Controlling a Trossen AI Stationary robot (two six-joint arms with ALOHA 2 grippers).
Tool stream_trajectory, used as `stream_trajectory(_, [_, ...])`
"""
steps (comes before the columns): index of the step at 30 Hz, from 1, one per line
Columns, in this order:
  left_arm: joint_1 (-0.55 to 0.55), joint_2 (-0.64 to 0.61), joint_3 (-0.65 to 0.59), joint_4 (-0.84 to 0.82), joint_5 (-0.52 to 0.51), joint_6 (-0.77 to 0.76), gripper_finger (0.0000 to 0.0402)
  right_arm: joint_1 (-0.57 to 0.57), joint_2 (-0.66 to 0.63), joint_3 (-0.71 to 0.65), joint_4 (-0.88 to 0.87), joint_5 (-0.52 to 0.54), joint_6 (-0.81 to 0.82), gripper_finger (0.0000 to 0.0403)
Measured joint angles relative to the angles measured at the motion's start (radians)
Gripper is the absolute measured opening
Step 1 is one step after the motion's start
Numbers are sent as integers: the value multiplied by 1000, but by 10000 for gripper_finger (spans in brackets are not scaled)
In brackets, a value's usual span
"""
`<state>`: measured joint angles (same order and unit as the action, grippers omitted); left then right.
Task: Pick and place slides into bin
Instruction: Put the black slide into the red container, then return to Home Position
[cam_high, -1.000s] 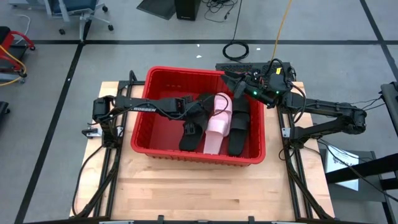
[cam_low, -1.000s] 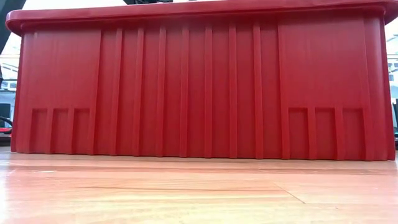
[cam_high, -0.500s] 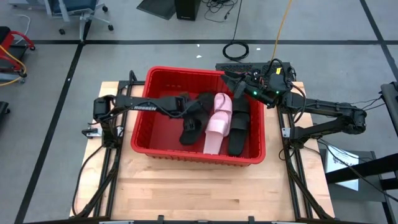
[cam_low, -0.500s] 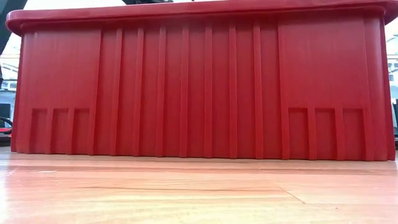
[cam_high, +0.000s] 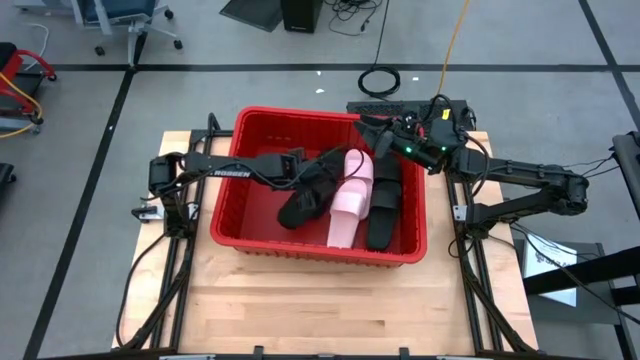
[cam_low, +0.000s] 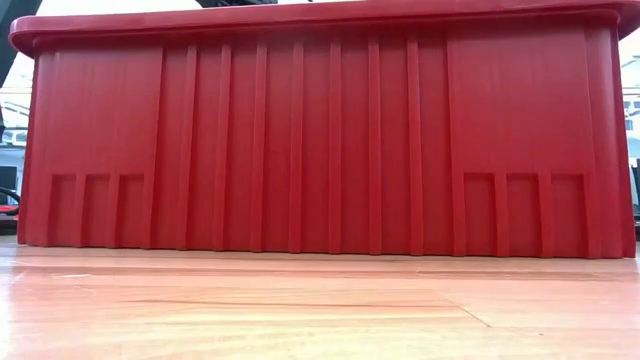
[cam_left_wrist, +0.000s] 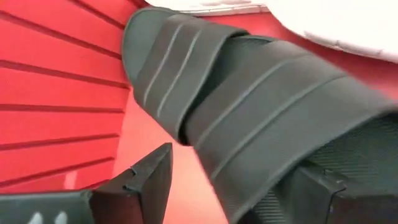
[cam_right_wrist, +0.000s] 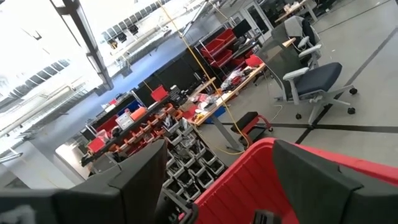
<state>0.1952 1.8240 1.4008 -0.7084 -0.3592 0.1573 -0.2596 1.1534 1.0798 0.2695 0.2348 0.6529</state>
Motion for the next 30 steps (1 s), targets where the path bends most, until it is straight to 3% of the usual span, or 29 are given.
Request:
stream_trajectory(3, [-2,0,0,1,11,-22,241,0,0,0,2,0,-2,281])
stream_trajectory(8, [-13,0,0,1,118,-71,241,0,0,0,1,0,-6,281])
stream_trajectory(15, [-46,0,60,10,149,-116,241,0,4,0,1,2,-10,281])
stream_trajectory(23, [-50,0,145,-12,27,-8,241,0,5,0,0,3,-10,281])
stream_trajectory(30, [-20,0,180,-111,1,4,241,0,5,0,2,3,-2,281])
